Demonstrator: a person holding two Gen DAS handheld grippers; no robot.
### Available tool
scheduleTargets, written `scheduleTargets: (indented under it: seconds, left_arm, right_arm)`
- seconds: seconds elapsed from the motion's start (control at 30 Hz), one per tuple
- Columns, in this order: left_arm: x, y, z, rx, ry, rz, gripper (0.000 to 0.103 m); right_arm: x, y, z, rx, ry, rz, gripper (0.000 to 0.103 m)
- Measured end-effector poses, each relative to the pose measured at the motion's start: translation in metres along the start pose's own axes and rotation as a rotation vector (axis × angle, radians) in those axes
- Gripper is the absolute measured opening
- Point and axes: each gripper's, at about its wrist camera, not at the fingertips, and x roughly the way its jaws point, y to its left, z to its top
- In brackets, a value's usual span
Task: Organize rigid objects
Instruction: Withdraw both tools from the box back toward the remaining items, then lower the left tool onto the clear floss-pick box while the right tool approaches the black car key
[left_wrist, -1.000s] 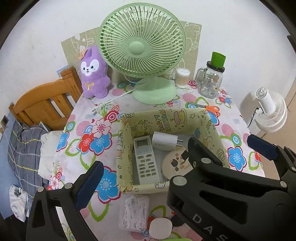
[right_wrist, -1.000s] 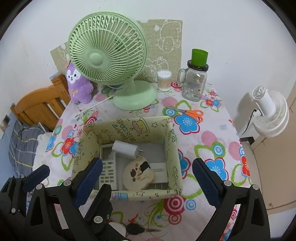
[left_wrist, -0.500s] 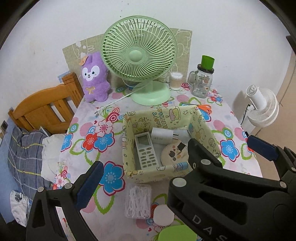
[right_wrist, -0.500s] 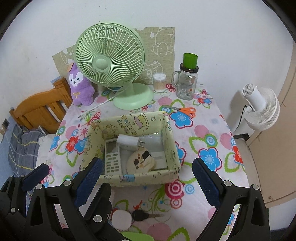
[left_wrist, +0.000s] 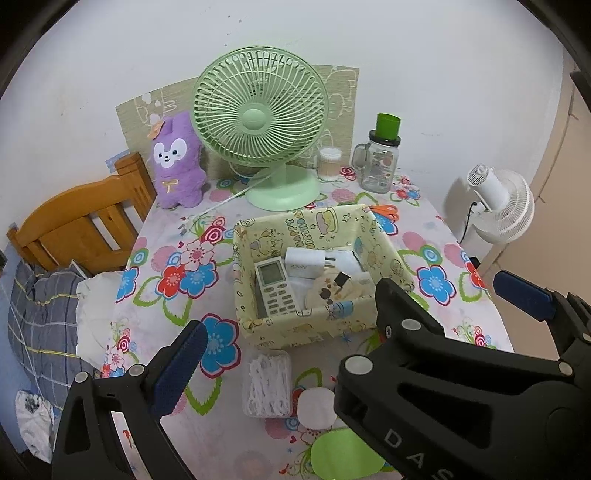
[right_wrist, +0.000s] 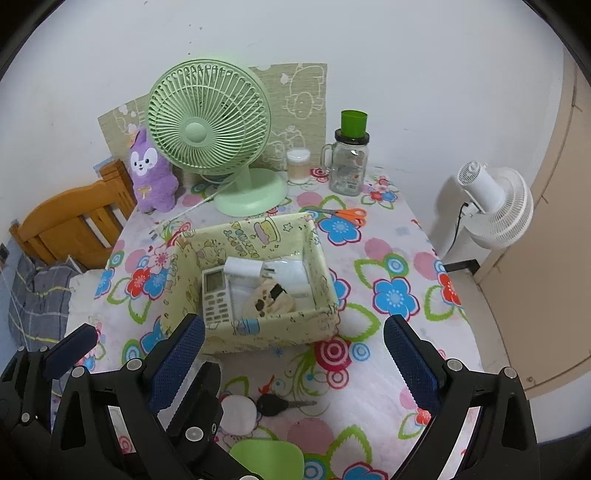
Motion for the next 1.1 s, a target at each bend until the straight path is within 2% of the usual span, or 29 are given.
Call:
scheduleTargets:
  seconds: [0.57, 1.1]
  left_arm:
    - [-0.005, 0.000, -0.030, 0.021, 0.000, -0.045, 0.101]
    - [0.012, 0.005, -0.065, 0.016, 0.027, -0.062, 0.101]
  right_arm:
    - [-0.010, 0.000, -0.033, 0.028, -0.007, -0.018, 0.099]
    - [0.007, 0.006, -0.068, 0.018, 0.010, -0.014, 0.099]
